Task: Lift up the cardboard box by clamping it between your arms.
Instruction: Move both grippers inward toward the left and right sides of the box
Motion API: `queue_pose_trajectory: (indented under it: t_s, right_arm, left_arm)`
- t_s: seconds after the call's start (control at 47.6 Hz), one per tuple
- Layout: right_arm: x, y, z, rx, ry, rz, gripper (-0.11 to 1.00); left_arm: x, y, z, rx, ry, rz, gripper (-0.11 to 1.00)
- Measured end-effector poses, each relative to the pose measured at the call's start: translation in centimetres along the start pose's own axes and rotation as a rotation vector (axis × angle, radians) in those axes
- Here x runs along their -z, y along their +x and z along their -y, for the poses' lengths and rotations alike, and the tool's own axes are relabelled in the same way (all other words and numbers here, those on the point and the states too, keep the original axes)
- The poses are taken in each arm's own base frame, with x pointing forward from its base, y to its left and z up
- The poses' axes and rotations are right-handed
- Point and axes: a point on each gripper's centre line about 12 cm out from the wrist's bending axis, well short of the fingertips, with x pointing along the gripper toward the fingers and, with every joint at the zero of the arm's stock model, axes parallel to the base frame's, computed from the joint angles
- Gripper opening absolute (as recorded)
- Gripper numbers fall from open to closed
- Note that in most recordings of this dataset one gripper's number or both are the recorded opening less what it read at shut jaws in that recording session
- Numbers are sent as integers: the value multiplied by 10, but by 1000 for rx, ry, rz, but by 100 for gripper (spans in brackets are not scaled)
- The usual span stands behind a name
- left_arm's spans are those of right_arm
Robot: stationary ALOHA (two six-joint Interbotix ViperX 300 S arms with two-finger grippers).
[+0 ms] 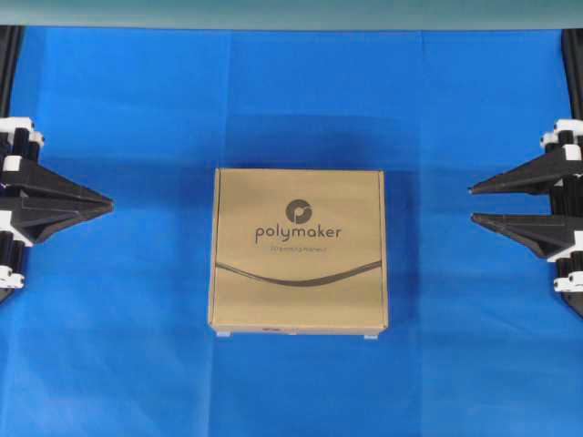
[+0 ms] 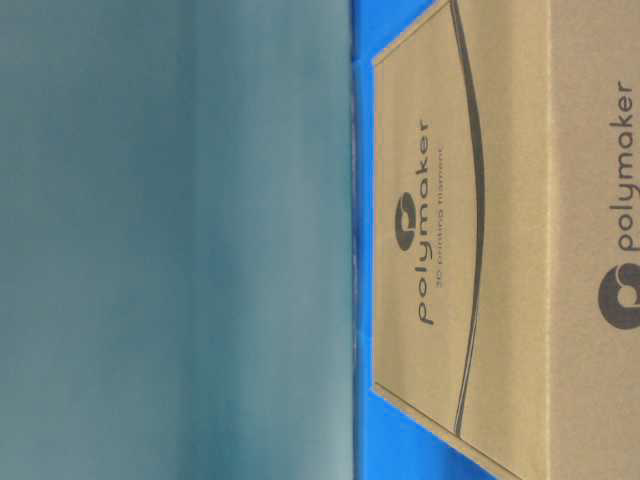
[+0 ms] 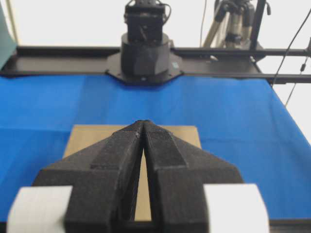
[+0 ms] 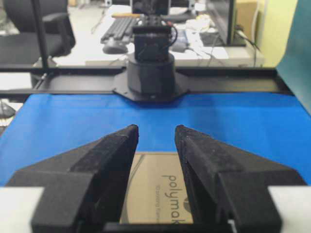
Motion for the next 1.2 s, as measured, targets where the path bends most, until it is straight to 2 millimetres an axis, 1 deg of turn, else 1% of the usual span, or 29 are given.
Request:
queue_pose_trajectory:
  t_s: [0.021, 0.063, 0.126, 0.21, 0.399, 0.483, 0.672, 0.84, 1.008, 1.092, 1.154, 1.196]
  right_arm:
    - [0, 0, 0, 2, 3, -2, 14]
    - [2, 0, 1, 5, 7, -12, 10]
    - [6, 1, 3, 21, 38, -55, 3]
    - [10, 1, 6, 37, 71, -138, -1]
    - [14, 2, 6, 44, 87, -356, 0]
    - [19, 2, 8, 53, 89, -464, 0]
    - [39, 6, 9, 61, 92, -703, 0]
    - [64, 9, 11, 68, 71, -878, 1]
    - [84, 8, 14, 80, 62, -1024, 3]
    - [91, 8, 15, 84, 63, -1069, 6]
    - [93, 9, 15, 85, 61, -1081, 9]
    - [94, 9, 16, 84, 57, -1087, 14]
  left_arm:
    - [1, 1, 0, -1, 2, -8, 5]
    - [3, 3, 0, -1, -14, -34, 7]
    - [7, 8, -2, -8, -34, -75, 1]
    - [7, 14, -3, -17, -34, -116, 0]
    - [14, 21, -4, -20, -37, -230, 0]
    - [19, 24, -4, -24, -42, -308, 0]
    - [33, 32, -4, -32, -52, -478, 0]
    - [47, 38, -5, -35, -48, -602, 0]
    - [59, 42, -5, -40, -52, -696, 0]
    - [64, 46, -5, -42, -54, -740, 0]
    - [68, 48, -5, -43, -53, -763, 1]
    - [69, 49, -5, -41, -50, -775, 1]
